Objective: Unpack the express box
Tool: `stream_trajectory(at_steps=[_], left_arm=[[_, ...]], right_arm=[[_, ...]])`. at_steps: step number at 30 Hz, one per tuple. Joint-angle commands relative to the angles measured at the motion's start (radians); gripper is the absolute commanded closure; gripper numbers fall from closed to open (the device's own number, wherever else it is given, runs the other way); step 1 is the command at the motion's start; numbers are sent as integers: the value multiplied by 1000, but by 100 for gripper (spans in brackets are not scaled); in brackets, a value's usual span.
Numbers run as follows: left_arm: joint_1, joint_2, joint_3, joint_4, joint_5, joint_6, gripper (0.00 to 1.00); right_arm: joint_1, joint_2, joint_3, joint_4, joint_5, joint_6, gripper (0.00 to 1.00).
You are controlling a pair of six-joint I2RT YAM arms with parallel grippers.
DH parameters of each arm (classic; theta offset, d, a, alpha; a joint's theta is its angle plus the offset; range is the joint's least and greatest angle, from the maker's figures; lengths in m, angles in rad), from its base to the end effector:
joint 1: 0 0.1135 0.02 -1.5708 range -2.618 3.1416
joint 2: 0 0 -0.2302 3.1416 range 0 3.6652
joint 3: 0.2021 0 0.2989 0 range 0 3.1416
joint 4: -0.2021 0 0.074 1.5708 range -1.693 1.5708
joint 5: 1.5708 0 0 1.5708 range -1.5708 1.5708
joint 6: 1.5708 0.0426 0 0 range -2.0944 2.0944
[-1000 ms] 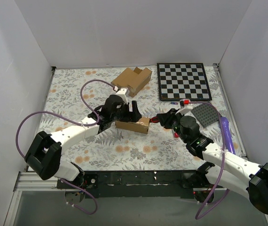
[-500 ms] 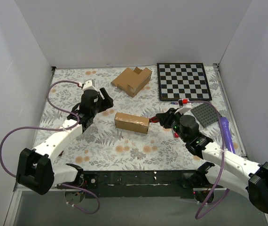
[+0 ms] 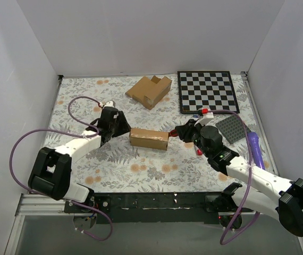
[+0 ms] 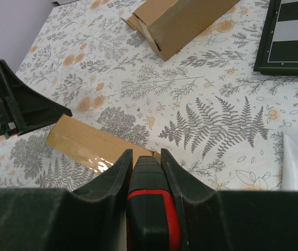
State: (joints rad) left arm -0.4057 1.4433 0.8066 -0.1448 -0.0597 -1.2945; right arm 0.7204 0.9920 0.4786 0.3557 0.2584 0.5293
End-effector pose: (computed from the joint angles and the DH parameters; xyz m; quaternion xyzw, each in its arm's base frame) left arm 0.3176 -0.1337 0.1339 -0.4070 0.8282 -0.2706 0.2743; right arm 0.2269 0.1847 0.1966 0.0113 0.7588 0.2971 0.5795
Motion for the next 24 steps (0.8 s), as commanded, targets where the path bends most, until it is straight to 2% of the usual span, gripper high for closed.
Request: stream_trajectory(at_steps=[1,5,11,14,16,19,21,23,24], left_arm=[[-12,-104,-90,51,164,-5,51],[-36,-198,-170,109,253,-6,49],[-62,-354,-238,80,207,-35,45],[-62,-437,-204,22,114,-8,35],[-62,-466,-176,8,98,69,27],[-62,-471,-124,48,197,202,18],[-62,-405,-55,22,339,270,15],[-62,-315,24,-16,411,339,11],[-62,-292,43,-38,475,356,2]], right_arm=[[5,36,54,-32,-16,-66,99],[1,63,78,-24,-33,-83,99],[-4,106,118,-32,-47,-97,99],[-4,102,121,-38,-44,-106,99],[-6,96,126,-52,-41,-115,99],[-7,86,132,-67,-39,-132,99],[-7,82,132,-73,-39,-138,99],[-9,80,132,-77,-41,-143,99],[-10,82,132,-78,-42,-143,99]])
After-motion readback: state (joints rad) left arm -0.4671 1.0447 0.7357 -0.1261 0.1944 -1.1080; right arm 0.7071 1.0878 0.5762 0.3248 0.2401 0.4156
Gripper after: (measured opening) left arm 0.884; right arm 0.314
